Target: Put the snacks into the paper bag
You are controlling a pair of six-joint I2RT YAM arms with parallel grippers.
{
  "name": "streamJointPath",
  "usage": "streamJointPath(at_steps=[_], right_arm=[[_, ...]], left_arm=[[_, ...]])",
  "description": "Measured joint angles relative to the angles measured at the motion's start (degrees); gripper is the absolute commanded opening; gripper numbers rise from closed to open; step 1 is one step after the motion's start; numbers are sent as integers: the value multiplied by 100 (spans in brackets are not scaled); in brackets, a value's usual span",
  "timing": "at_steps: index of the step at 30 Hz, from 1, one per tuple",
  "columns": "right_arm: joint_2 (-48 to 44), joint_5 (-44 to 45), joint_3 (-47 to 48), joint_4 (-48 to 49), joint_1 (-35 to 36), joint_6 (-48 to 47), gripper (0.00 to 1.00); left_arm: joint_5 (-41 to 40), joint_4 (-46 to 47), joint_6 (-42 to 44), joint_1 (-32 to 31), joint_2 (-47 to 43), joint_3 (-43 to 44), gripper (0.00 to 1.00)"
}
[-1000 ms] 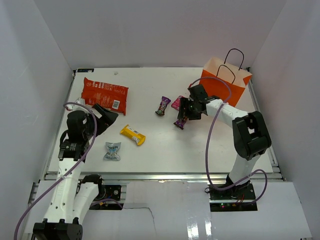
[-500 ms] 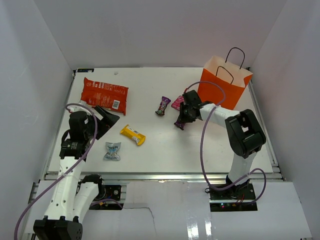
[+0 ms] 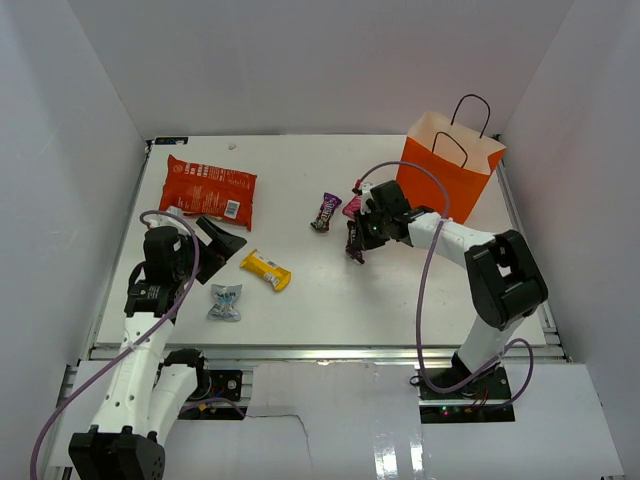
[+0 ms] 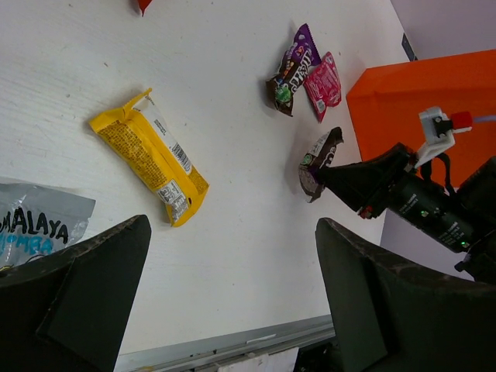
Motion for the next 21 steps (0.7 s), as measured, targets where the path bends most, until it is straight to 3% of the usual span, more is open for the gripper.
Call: streamJointPath(at_steps=[9, 13, 17, 21], right_arm=[[-1143, -2243, 50, -116, -7, -2616, 8], [-1657, -2822, 452, -358, -24, -3543, 8], [-1875, -3213, 1764, -514, -413, -3915, 8], [-1676, -3508, 3595, -402, -1574, -3694, 8]], left_arm=[[166, 42, 7, 0, -59, -173, 98], [208, 48, 11, 0, -74, -192, 98], [245, 92, 22, 0, -92, -254, 98], [262, 90, 37, 0, -92, -308, 98]])
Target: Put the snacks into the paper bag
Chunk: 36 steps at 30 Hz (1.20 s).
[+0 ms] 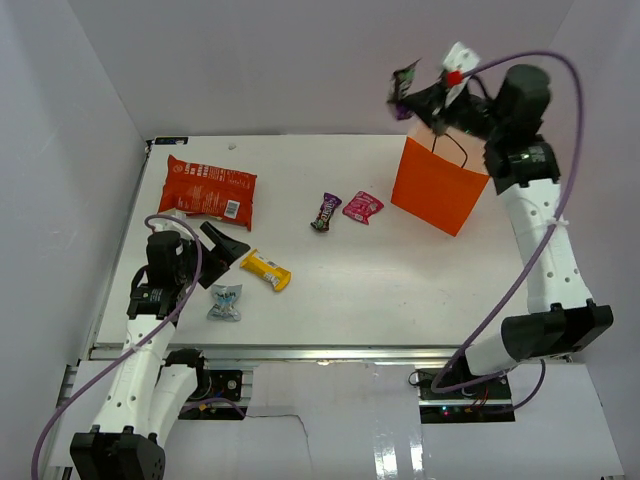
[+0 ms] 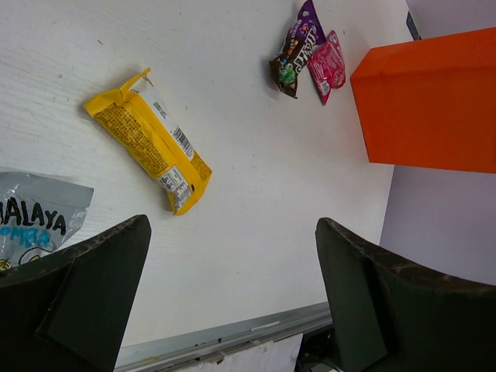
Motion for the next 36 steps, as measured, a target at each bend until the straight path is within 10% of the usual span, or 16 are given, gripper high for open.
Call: streamJointPath(at_steps=[17, 29, 36], right_arm=[[640, 619, -177, -76, -2291, -105, 10], [542, 811, -592, -501, -2280, -529, 76], [199, 651, -258, -839, -2673, 98, 88]], left_arm=[[192, 101, 96, 0, 175, -61, 98], [35, 153, -1163, -428, 1128, -162, 95], [-776, -232, -1937, -1283, 2155, 251, 85]])
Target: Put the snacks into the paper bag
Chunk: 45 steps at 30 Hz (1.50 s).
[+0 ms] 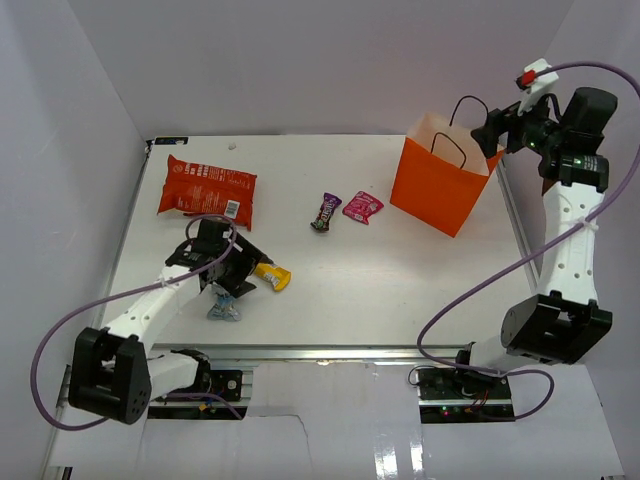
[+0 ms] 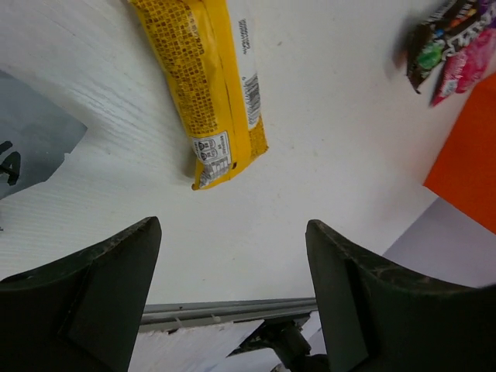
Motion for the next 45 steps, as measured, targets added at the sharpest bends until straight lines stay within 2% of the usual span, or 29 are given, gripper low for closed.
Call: streamJointPath(at_steps=[5, 8, 11, 15, 16, 17, 19, 21, 23, 25, 29, 31, 33, 34, 35, 36, 40, 45], right_arm=[[-640, -286, -256, -63, -326, 258, 88], [-1217, -568, -868, -146, -343, 240, 88], [-1499, -870, -1294, -321, -334, 120, 89], [-1550, -1578, -1401, -835, -334, -280, 88], [-1563, -1759, -1401, -946, -334, -387, 88], [-1578, -1956, -1401, -1078, -334, -496, 88], [-1620, -2323, -1399, -1311, -334, -708, 89], [-1646, -2699, -1375, -1519, -330, -835, 88], [-1648, -2988, -1320, -1703, -229, -874, 87], [-1617, -3025, -1224, -1902, 208, -903, 87], [-1532, -2529, -1189, -2015, 2026, -866, 86], [-1508, -2223, -1331, -1978, 2813, -721, 85], [-1423, -1891, -1497, -1941, 3305, -509, 84], [-1353, -1696, -1558, -1882, 3469, -361, 85], [-1237, -1440, -1624, -1794, 3661, -175, 97], [-1073, -1139, -1681, -1687, 3853, 76, 90], [-385, 15, -1836, -1064, 4310, 1425, 90], [407, 286, -1882, -332, 4437, 2953, 90]], left_arm=[[-614, -376, -319, -323, 999, 501, 81], [-918, -417, -380, -439, 1580, 710, 78], [-1119, -365, -352, -483, 2138, 935, 68], [-1147, -212, -269, -498, 2767, 1292, 46], [-1152, -155, -254, -509, 2844, 1381, 33], [-1158, -90, -234, -516, 2920, 1464, 27], [-1126, 7, -162, -529, 2968, 1569, 18], [-1176, 72, -35, -555, 2949, 1582, 13], [-1231, 103, 122, -586, 2909, 1554, 11], [-1285, 160, 343, -616, 2774, 1451, 8], [-1152, 544, 986, -662, 2181, 962, 9], [-793, 901, 1357, -673, 1794, 638, 9], [-260, 1453, 1714, -691, 1425, 315, 9], [57, 1790, 1871, -710, 1257, 146, 9], [367, 2129, 2000, -743, 1110, 0, 9], [704, 2492, 2124, -789, 979, -131, 9], [1482, 3222, 2415, -1032, 817, -264, 10], [2015, 3768, 2575, -1421, 813, -258, 10]])
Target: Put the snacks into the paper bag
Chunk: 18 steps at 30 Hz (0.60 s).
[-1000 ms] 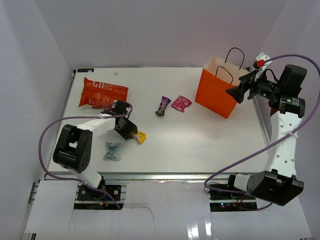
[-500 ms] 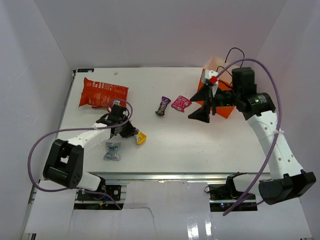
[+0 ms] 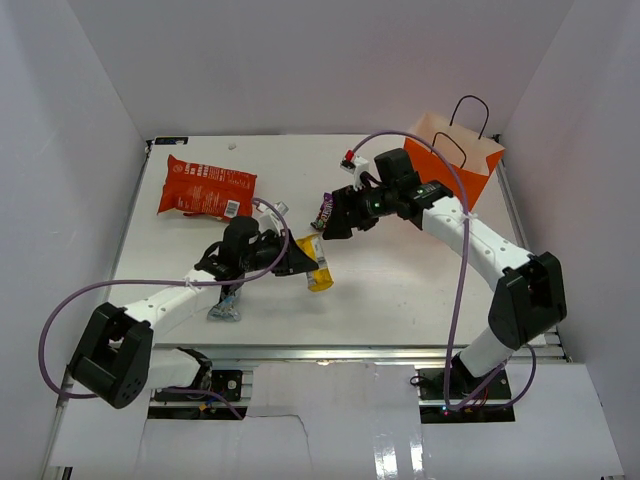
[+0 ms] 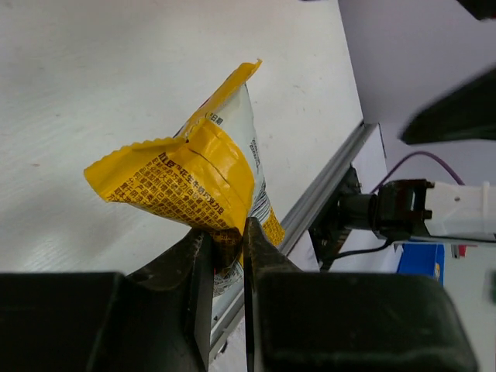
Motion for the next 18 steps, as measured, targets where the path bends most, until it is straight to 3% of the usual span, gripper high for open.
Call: streamJointPath(at_steps=[8, 14, 17, 18], right_arm=[[455, -149, -116, 767, 70, 1226, 100], [422, -271, -643, 1126, 271, 1690, 80], [348, -289, -942, 1281, 319, 1893, 63], [313, -297, -1001, 1305, 321, 1928, 52]], left_arm=[[151, 249, -2, -474, 94, 186, 12], [149, 372, -24, -525, 98, 273, 13], [184, 262, -44, -527, 155, 282, 14], [190, 264, -48, -538, 188, 282, 14]])
